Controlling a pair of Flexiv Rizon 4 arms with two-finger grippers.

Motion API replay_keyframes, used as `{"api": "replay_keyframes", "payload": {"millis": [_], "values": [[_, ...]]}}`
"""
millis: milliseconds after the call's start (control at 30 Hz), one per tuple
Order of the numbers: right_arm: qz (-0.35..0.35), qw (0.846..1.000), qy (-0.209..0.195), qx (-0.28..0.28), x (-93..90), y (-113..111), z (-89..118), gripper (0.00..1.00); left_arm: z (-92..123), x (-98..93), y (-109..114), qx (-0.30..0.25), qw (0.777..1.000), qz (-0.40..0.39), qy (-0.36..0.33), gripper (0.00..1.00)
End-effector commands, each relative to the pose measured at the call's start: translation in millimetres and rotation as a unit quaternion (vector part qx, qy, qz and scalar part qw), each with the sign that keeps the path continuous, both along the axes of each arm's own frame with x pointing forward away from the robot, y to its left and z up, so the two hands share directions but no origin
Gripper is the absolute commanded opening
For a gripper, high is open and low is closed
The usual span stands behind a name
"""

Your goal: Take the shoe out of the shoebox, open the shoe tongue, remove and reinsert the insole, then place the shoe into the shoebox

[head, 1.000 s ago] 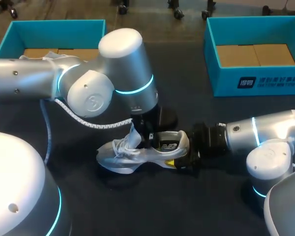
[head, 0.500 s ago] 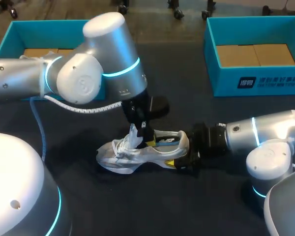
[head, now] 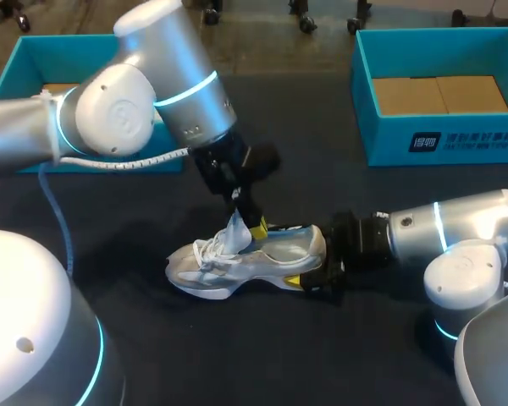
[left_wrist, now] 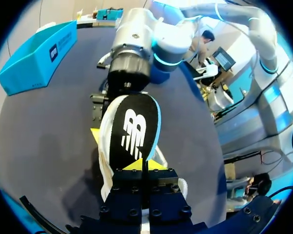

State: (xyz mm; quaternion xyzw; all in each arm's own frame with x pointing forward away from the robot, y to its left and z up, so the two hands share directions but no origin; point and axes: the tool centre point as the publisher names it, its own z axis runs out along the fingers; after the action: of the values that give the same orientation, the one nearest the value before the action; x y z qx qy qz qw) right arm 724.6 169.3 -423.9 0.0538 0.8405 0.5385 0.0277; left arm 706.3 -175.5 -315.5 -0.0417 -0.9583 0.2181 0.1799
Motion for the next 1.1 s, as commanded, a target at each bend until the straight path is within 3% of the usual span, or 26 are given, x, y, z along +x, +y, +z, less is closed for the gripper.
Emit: {"api": "replay_keyframes", "payload": {"millis": [33, 767, 833, 900, 967, 1100], "values": [[-0.001, 1.000, 0.000, -0.002, -1.1, 1, 1, 0.00, 8, -1.0, 0, -0.010, 1.000, -0.005, 0.005, 0.00], [-0.001, 1.000, 0.000, -0.002, -1.1, 1, 1, 0.00, 28, -6.5, -32, -0.057, 0.997, -0.031, 0.029, 0.00], [-0.001, 1.000, 0.000, -0.002, -1.1, 1, 1, 0.00, 27, -7.3, -33, -0.051, 0.998, -0.031, 0.007, 0.30], [-0.001, 1.000, 0.000, -0.002, -1.1, 1, 1, 0.00, 27, -7.7, -33, -0.050, 0.998, -0.031, -0.002, 0.31], [-0.001, 1.000, 0.000, -0.002, -1.1, 1, 1, 0.00, 28, -7.6, -33, -0.046, 0.998, -0.027, -0.026, 0.42], [-0.001, 1.000, 0.000, -0.002, -1.1, 1, 1, 0.00, 28, -8.2, -32, -0.044, 0.998, -0.027, -0.040, 0.44]]}}
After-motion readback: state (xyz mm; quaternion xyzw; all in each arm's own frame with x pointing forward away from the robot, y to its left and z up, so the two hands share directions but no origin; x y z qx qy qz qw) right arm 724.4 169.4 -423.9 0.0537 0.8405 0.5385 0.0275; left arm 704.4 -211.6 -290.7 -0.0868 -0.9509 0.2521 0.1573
